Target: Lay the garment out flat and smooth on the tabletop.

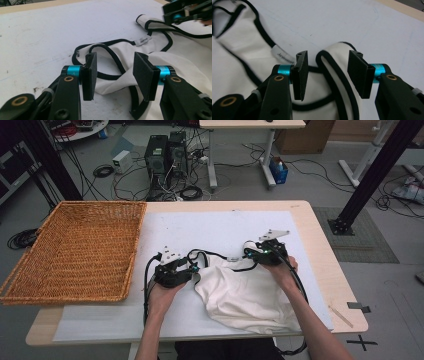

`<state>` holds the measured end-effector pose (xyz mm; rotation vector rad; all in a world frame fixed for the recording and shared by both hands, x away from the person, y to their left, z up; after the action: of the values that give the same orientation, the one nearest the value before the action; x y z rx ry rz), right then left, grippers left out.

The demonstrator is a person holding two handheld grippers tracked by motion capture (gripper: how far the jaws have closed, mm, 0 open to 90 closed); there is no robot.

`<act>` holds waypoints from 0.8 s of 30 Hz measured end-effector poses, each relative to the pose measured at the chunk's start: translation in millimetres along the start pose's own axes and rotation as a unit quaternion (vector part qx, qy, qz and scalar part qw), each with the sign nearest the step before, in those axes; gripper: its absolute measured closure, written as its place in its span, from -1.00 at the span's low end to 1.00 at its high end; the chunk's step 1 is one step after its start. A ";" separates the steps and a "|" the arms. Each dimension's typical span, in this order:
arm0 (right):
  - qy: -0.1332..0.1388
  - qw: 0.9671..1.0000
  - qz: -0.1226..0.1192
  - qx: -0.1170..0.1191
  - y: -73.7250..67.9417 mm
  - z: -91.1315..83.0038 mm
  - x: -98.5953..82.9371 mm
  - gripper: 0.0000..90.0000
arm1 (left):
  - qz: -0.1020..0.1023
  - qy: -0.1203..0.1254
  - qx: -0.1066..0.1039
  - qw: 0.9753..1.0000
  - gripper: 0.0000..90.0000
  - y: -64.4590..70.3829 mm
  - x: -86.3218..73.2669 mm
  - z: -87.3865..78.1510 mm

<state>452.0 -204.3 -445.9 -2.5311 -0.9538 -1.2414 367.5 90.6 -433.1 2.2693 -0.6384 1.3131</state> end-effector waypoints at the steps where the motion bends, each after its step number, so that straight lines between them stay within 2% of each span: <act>1: -0.015 1.000 -0.004 0.008 -1.4 9.8 1.2 0.15 | -0.001 -0.002 0.002 1.000 0.21 -1.6 0.0 2.3; 3: -0.056 0.998 -0.019 0.038 -2.9 30.3 -0.9 0.01 | -0.007 -0.009 0.008 1.000 0.15 -6.0 -0.4 7.0; 4: -0.067 0.997 -0.020 0.046 -2.4 35.8 -1.6 0.07 | -0.010 -0.011 0.009 1.000 0.15 -9.1 -0.7 8.9; 5: -0.065 0.997 -0.007 0.052 0.4 36.0 -0.3 0.32 | -0.014 -0.014 0.012 1.000 0.15 -12.0 -0.8 10.4; 6: -0.066 0.996 -0.013 0.054 3.2 35.1 1.0 0.59 | -0.016 -0.016 0.015 1.000 0.15 -15.3 -0.3 12.1; 7: -0.060 0.997 -0.027 0.043 6.1 33.0 2.5 0.76 | -0.015 -0.020 0.020 0.999 0.15 -19.2 0.6 13.7; 9: -0.042 0.998 -0.023 0.028 16.1 28.3 6.0 0.90 | -0.020 -0.024 0.032 0.999 0.15 -28.5 3.8 17.7; 10: -0.035 0.999 -0.001 0.023 24.7 25.4 6.9 0.91 | -0.026 -0.029 0.038 0.999 0.15 -33.8 5.9 19.8; 11: -0.019 0.999 0.033 0.027 35.0 22.7 7.7 0.91 | -0.034 -0.034 0.041 0.998 0.15 -38.9 8.3 22.4; 12: -0.010 0.998 0.055 0.022 46.0 20.4 7.7 0.91 | -0.035 -0.035 0.045 0.998 0.14 -43.8 10.9 25.1; 14: -0.013 0.997 0.078 0.001 66.1 16.2 6.7 0.91 | -0.032 -0.042 0.053 0.997 0.14 -53.3 15.2 31.9; 16: -0.017 0.995 0.088 -0.033 85.2 10.8 4.4 0.89 | -0.025 -0.055 0.070 0.996 0.15 -62.7 16.8 39.8; 18: -0.011 0.991 0.116 -0.062 100.4 3.2 0.3 0.61 | -0.024 -0.063 0.081 0.994 0.15 -70.2 16.5 46.4; 19: -0.012 0.989 0.130 -0.064 105.1 -0.7 -2.8 0.56 | -0.025 -0.067 0.081 0.994 0.15 -72.6 15.5 49.5; 20: -0.012 0.989 0.138 -0.057 106.4 -3.9 -5.2 0.43 | -0.023 -0.075 0.079 0.994 0.15 -73.7 13.8 52.6; 22: -0.014 0.990 0.132 -0.046 103.9 -10.7 -9.7 0.32 | -0.011 -0.095 0.076 0.992 0.19 -72.6 8.6 59.5; 24: -0.002 0.992 0.124 -0.039 96.8 -18.7 -12.7 0.20 | 0.000 -0.114 0.071 0.991 0.20 -69.2 4.9 65.7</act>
<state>493.1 -293.6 -431.4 -2.6145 -0.5781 -1.2200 454.8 106.8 -468.3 2.5608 -0.6377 1.1406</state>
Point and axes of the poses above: each handheld gripper's, and its own axes: z roughly forward along the jaws, x roughly out of its top, y roughly to its right, the point moved 4 cm from there along z, roughly forward along the jaws, and after that the axes turned 3 degrees about -x, right-handed, at the moved point
